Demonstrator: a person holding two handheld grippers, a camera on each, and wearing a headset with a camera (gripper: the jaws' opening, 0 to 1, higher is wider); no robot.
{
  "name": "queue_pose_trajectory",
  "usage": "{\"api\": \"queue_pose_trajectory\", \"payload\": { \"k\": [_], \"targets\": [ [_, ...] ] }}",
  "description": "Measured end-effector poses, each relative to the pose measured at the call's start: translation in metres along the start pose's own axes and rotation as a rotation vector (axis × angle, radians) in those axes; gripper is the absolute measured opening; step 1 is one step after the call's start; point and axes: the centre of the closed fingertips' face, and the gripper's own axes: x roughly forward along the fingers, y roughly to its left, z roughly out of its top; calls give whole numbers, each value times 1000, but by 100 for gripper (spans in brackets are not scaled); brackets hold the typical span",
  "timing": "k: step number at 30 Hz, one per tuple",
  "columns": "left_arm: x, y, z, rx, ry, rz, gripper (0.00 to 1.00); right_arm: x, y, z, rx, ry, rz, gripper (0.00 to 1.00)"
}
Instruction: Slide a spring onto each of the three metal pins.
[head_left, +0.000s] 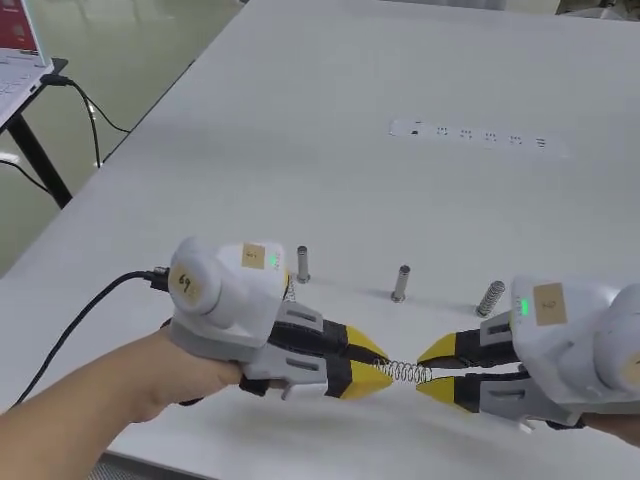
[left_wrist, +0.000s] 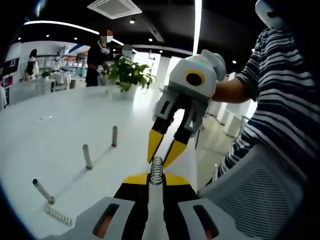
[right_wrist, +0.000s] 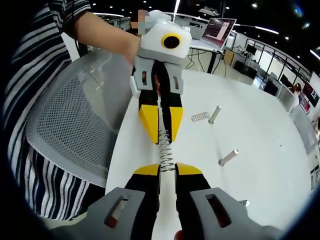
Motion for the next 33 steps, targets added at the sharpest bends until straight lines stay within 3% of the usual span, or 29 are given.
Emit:
{"api": "queue_pose_trajectory", "payload": {
  "k": [7, 19, 23, 24, 25, 33],
  "targets": [
    [-1, 0, -4, 11, 24, 4, 2, -3, 2, 4, -56, 1, -8, 7],
    [1, -1, -8, 14, 35, 3, 2, -18, 1, 29, -156, -52, -11, 6],
    [4, -3, -9, 19, 40, -3, 2, -20, 3, 43, -153, -94, 2, 6],
    [5, -4, -9, 21, 40, -6, 2, -20, 4, 54, -132, -154, 7, 6],
    [6, -8, -8, 18, 32, -19, 2, -20, 3, 58, -114, -176, 7, 6],
    [5, -3, -8, 43, 41, 5, 2, -14, 2, 61, -141, -176, -15, 6]
  ]
}}
